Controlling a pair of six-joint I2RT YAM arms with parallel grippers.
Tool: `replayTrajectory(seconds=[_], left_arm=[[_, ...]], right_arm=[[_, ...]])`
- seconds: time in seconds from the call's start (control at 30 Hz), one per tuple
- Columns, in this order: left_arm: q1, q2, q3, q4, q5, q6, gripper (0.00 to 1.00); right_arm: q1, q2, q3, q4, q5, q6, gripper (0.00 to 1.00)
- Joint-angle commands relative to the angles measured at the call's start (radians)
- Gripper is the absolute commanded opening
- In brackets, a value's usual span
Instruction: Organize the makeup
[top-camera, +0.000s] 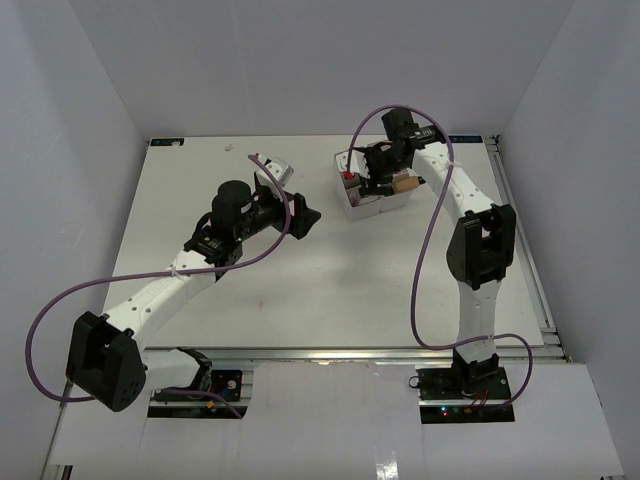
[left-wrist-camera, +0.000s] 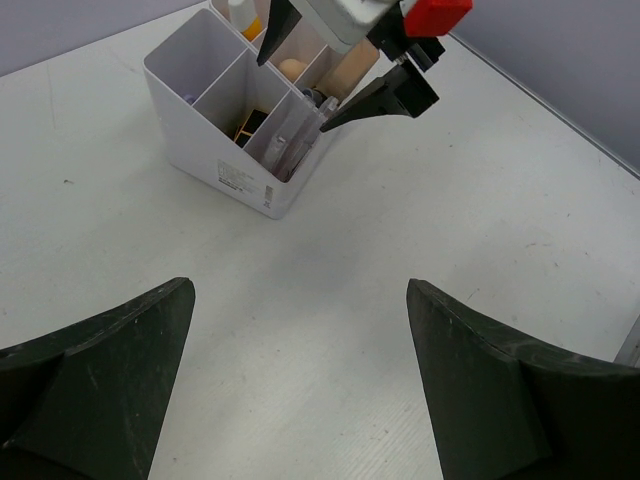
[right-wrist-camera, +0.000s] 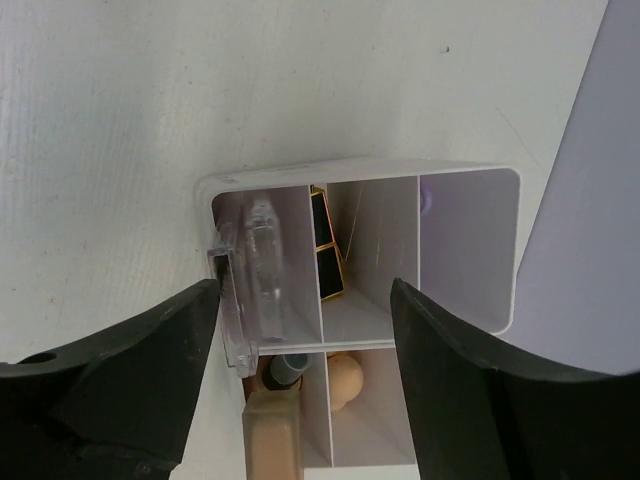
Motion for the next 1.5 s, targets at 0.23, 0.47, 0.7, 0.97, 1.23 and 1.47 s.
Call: replayTrajectory(seconds=[0.23, 0.47, 0.7, 0.97, 1.23, 1.47], left_arm=[[0.006, -0.021, -0.013, 0.033, 0.077, -0.063, 0.98], [0.008, -0.044, -0.042, 0.057, 0.168, -0.143, 0.98], [0.008, -0.083, -0.058, 0.004, 0.141, -0.129, 0.98], [0.008, -0.099, -0.088, 0.017, 0.13, -0.079, 0.98], [0.008, -0.098, -0.094, 0.03, 0.154, -0.079, 0.98], [0.007, -0.098, -0.091, 0.033, 0.172, -0.086, 0.98]], right_arm=[[-0.068, -0.417, -0.28, 0.163, -0.222, 0.73, 0.9], [-0.254, -0.864, -0.911, 0.503, -0.266, 1.183, 0.9], [-0.301, -1.248, -1.251, 0.841, 0.201, 1.472, 0.9], [-0.316, -1.314, -1.388, 0.886, 0.233, 1.494, 0.9], [-0.319, -1.327, -1.379, 0.869, 0.267, 1.478, 0.9], [-0.332, -1.323, -1.376, 0.871, 0.286, 1.49, 0.9]])
